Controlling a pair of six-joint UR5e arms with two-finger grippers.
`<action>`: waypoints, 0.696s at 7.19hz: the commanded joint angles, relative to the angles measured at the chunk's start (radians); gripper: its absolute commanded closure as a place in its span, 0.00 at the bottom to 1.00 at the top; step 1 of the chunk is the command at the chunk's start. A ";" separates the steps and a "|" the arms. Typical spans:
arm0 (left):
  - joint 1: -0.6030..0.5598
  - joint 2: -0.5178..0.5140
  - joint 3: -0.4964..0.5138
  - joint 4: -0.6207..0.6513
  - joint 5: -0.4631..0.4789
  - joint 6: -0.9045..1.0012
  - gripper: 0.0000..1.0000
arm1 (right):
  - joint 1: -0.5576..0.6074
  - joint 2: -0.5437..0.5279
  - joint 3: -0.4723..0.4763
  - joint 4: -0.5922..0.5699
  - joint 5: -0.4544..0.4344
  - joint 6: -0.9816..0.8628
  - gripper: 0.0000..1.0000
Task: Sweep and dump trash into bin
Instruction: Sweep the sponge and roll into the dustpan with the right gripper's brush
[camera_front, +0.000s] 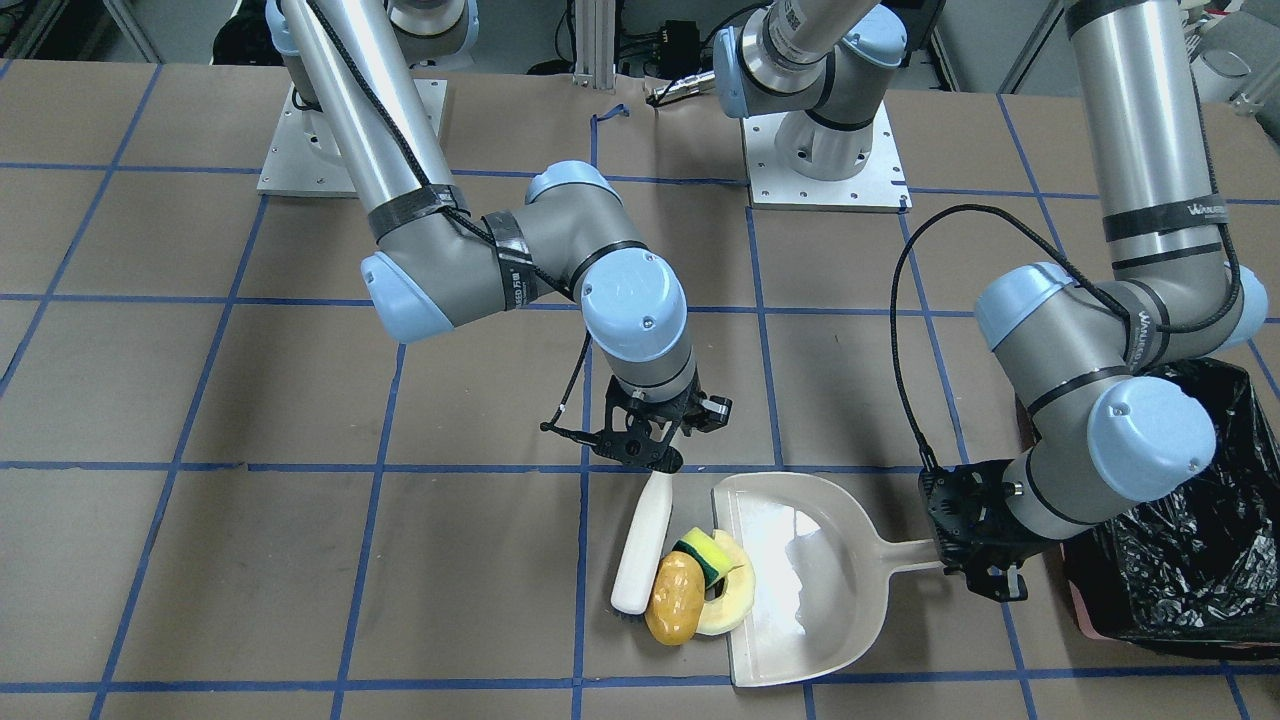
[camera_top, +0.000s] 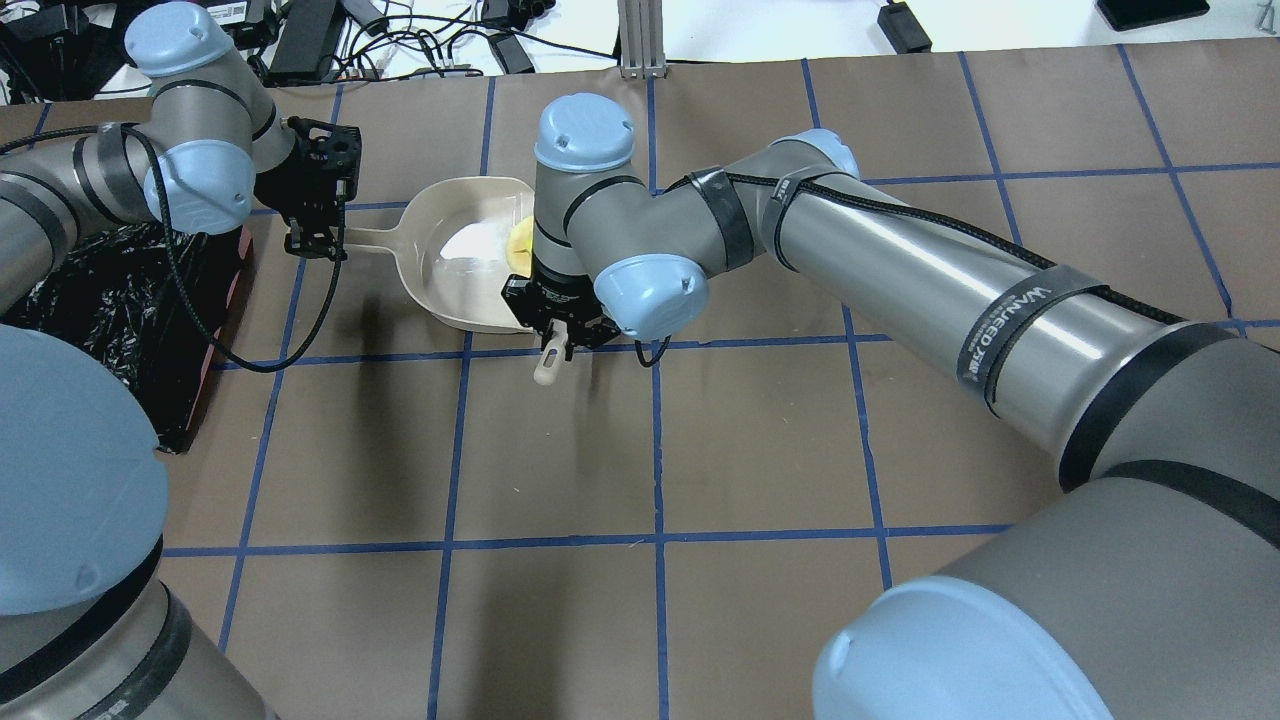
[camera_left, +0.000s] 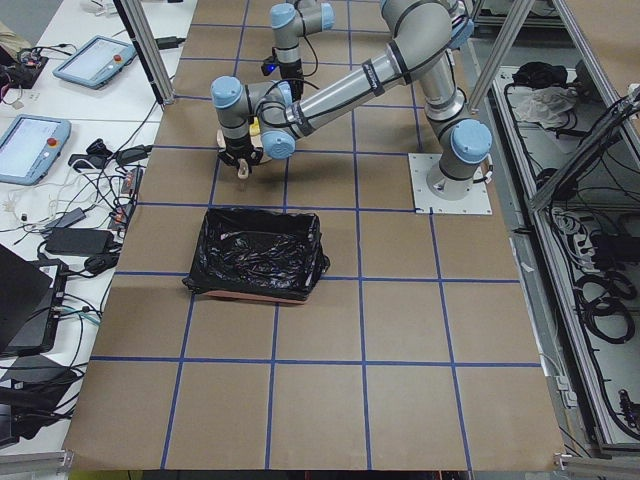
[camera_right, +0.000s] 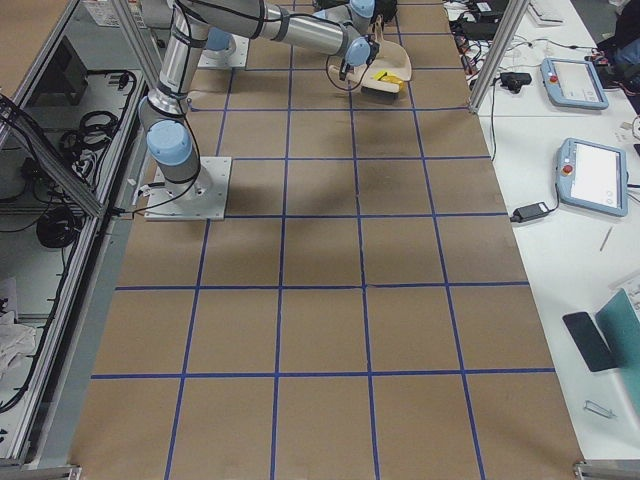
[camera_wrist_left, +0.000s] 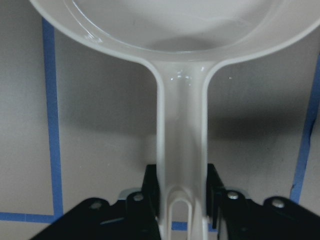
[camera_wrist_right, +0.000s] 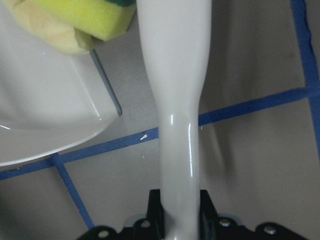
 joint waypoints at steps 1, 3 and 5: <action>0.000 0.001 0.000 0.000 -0.001 0.000 0.88 | 0.030 0.021 -0.009 -0.067 0.016 0.046 1.00; 0.000 0.001 0.000 0.000 -0.003 0.000 0.88 | 0.059 0.058 -0.068 -0.069 0.024 0.102 1.00; 0.000 0.001 0.000 0.000 -0.008 0.000 0.88 | 0.076 0.073 -0.108 -0.070 0.056 0.131 1.00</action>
